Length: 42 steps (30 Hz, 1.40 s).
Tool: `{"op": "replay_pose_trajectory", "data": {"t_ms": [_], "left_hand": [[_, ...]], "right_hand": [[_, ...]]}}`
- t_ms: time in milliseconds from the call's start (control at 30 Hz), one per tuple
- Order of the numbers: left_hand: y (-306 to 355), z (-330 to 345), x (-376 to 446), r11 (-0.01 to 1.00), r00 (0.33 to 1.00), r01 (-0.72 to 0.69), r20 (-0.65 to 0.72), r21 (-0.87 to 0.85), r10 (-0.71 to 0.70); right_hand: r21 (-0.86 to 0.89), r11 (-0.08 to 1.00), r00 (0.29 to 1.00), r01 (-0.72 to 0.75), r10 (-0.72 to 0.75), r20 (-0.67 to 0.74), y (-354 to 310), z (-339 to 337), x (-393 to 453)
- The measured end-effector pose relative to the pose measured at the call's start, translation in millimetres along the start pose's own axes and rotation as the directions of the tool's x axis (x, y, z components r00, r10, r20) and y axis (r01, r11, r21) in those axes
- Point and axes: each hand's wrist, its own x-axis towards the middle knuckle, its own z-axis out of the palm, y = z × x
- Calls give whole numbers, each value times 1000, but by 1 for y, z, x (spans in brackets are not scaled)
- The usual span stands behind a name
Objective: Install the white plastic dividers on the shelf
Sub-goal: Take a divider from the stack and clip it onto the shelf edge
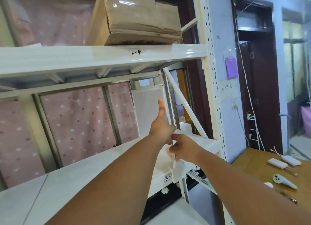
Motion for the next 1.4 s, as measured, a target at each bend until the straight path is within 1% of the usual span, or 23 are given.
{"op": "replay_pose_trajectory", "data": {"t_ms": [133,233,333,367,400,500,600,700,767,833,900,1000,1133,1300,1400], "left_hand": [[0,3,3,1000,1000,-5,-5,7,5],[0,2,4,999,1000,29,7,-26,-29],[-1,-1,5,984,996,86,11,-153,-86],[-3,-2,4,983,995,95,-8,-156,-97],[-6,-4,4,990,996,83,-33,-110,-87],[-14,-13,-1,999,999,20,-25,35,-19],[-23,-31,-8,993,1000,14,-19,121,-12],[-35,-56,-14,976,1000,21,-7,217,-20],[-45,-72,-24,954,1000,11,3,301,-12],[-54,-82,-34,907,1000,-4,11,420,-1],[-63,-93,-44,869,1000,-3,25,495,-10],[-71,-111,-56,860,998,30,37,510,-56],[-83,-137,-73,819,995,39,51,572,-83],[-110,-178,-90,808,991,80,44,584,-130],[-123,-208,-98,802,991,73,46,592,-124]], "right_hand": [[-31,999,1000,11,-12,-28,0,2,-5],[-10,1000,999,-6,5,-46,-1,6,-10],[1,1000,999,-24,24,-33,0,8,-13],[2,999,999,-35,35,-36,0,9,-14],[6,999,998,-45,45,-41,-1,9,-16],[-15,998,997,-67,66,-33,-6,7,-24],[-26,992,991,-123,121,-56,-11,3,-38],[-111,987,991,-112,103,-87,-20,-4,-49],[-160,983,993,-89,74,-96,-30,-9,-56],[-217,974,995,-68,50,-87,-43,-13,-62],[-291,954,996,-71,52,-73,-54,-15,-66],[-411,901,990,-139,123,-66,-69,-15,-69],[-547,817,977,-181,215,-2,-93,-11,-77],[-638,752,964,-164,260,59,-129,9,-85],[-698,700,959,-151,276,69,-152,28,-84]]}}
